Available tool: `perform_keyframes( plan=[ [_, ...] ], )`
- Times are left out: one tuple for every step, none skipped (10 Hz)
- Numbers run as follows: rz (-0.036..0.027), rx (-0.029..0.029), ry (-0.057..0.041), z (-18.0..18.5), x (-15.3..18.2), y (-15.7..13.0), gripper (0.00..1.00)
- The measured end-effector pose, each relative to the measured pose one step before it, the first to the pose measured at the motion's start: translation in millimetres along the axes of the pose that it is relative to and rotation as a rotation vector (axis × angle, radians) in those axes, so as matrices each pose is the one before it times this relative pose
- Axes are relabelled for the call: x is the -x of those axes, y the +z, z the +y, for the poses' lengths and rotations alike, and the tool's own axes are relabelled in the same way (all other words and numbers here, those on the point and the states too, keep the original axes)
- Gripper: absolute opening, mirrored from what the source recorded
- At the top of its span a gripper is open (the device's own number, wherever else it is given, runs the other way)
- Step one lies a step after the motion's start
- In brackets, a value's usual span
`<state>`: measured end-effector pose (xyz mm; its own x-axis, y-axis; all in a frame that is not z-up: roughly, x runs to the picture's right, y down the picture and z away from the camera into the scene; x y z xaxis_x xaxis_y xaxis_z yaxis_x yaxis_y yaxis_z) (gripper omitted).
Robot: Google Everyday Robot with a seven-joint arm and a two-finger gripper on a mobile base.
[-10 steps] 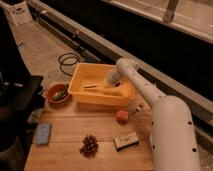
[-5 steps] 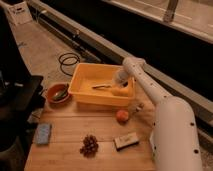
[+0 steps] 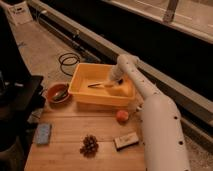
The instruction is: Wipe tray with brush
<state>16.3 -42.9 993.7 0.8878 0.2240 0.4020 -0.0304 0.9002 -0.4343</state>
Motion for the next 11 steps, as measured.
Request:
perform_keyframes(
  plan=[
    [-0.02499,0.01765,-0.02971,8.85,16.85,4.76,0.0],
    [-0.01537,0.01757,-0.01941,11.87,7.24,0.95,0.0],
    [-0.00953,0.01293,-0.01198,11.25,4.17,-1.31,0.0],
    [-0.00729,0.01087,-0.00484,13.03,2.13,-2.62,0.0],
    [0.00261,0.00173,0.01499,9.0,-6.37,-5.95,0.0],
    [0.00433,-0.00328,0.01173,1.95,-7.97,-5.75,0.0],
    [0.01489,-0.0057,0.02084,-1.92,-16.94,-9.44,0.0],
    [0.00841,-0.00427,0.01251,-4.91,-14.33,-6.0,0.0],
    [0.00643,-0.00343,0.00686,-6.17,-11.97,-3.68,0.0],
    [0.00297,-0.00107,0.002,-5.35,-6.27,-0.9,0.0],
    [-0.00142,-0.00157,-0.00497,-8.42,-3.2,1.12,0.0]
  ],
)
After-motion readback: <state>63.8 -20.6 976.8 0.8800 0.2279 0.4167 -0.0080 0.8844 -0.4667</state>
